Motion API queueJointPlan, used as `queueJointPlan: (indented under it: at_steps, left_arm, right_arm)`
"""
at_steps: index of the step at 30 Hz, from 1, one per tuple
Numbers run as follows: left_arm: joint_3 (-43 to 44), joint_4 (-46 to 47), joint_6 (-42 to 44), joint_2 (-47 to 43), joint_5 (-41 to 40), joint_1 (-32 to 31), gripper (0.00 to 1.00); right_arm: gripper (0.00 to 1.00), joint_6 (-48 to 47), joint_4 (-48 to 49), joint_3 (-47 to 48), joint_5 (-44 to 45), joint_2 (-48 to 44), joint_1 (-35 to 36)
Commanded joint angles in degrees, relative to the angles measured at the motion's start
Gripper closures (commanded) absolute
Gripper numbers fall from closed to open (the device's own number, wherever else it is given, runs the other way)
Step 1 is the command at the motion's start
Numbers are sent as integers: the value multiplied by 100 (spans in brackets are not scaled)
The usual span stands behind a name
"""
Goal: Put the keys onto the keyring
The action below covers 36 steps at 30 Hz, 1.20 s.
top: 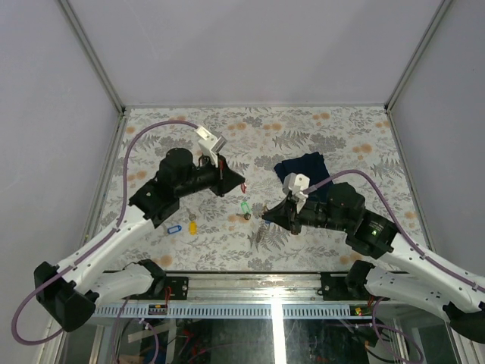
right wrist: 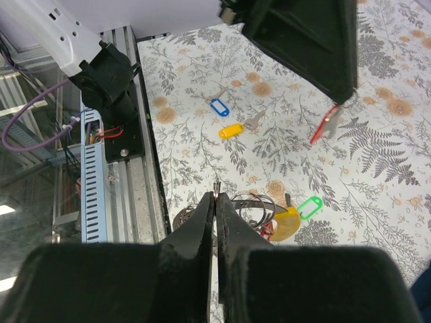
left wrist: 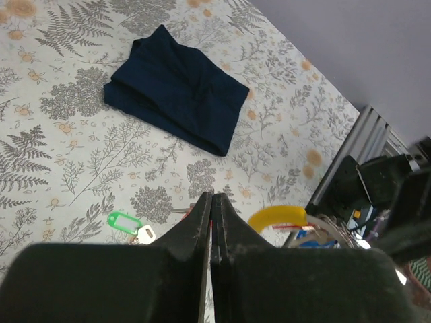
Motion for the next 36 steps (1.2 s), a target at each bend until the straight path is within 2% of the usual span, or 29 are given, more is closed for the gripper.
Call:
queueJointPlan:
  at_steps: [1, 4, 10, 18, 26, 36]
  left_arm:
    - [194, -231, 571, -525, 452, -5, 100]
    - [105, 204, 644, -819, 655, -5, 100]
    - [-71, 1265, 979, -1172, 1701, -6, 100]
    - [-147, 2857, 888, -1464, 2958, -13, 100]
    - [386, 3007, 707, -1417, 3791, -21, 100]
    - [667, 2867, 1113, -1442, 4571, -206, 100]
  right_arm:
    - [100, 290, 187, 484, 28, 143, 30]
    - [100, 506, 419, 442, 138, 171, 25]
    - [100, 909, 1655, 197, -472, -14, 30]
    - [100, 1344, 2931, 391, -1573, 89, 25]
    - [100, 1952, 3575, 702, -2165, 190, 27]
    - [100, 2320, 4927, 603, -2754, 461, 28]
